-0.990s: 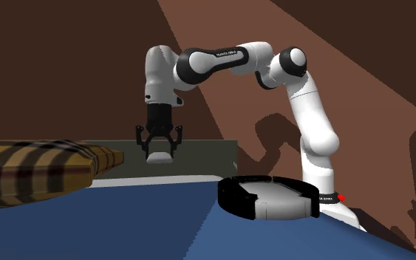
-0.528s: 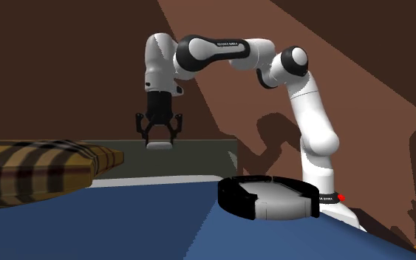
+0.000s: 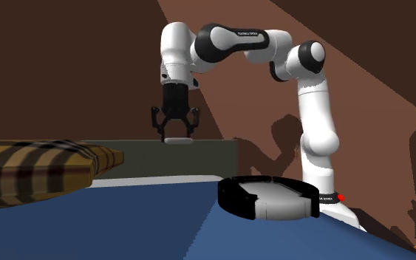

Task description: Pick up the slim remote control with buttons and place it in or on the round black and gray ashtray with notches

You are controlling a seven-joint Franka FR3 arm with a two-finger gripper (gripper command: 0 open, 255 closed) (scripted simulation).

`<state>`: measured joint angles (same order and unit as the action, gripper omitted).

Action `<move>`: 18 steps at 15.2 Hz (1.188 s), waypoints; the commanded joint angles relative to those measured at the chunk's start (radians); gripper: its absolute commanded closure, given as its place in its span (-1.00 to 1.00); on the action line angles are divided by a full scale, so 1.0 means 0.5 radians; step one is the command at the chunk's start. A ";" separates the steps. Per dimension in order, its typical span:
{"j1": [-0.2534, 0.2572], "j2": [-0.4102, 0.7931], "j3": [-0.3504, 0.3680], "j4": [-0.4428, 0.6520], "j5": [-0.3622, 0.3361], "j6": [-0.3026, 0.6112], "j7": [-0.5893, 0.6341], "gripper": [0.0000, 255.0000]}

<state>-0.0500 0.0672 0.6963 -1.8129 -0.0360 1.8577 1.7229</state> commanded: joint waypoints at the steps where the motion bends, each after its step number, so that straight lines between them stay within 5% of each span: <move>1: 0.007 -0.137 0.023 -0.121 0.093 0.016 0.008 1.00; 18: 0.402 -1.023 0.173 -0.740 0.732 -0.039 0.273 1.00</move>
<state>0.1333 -0.4206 0.7744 -2.1645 0.3104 1.8374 1.8431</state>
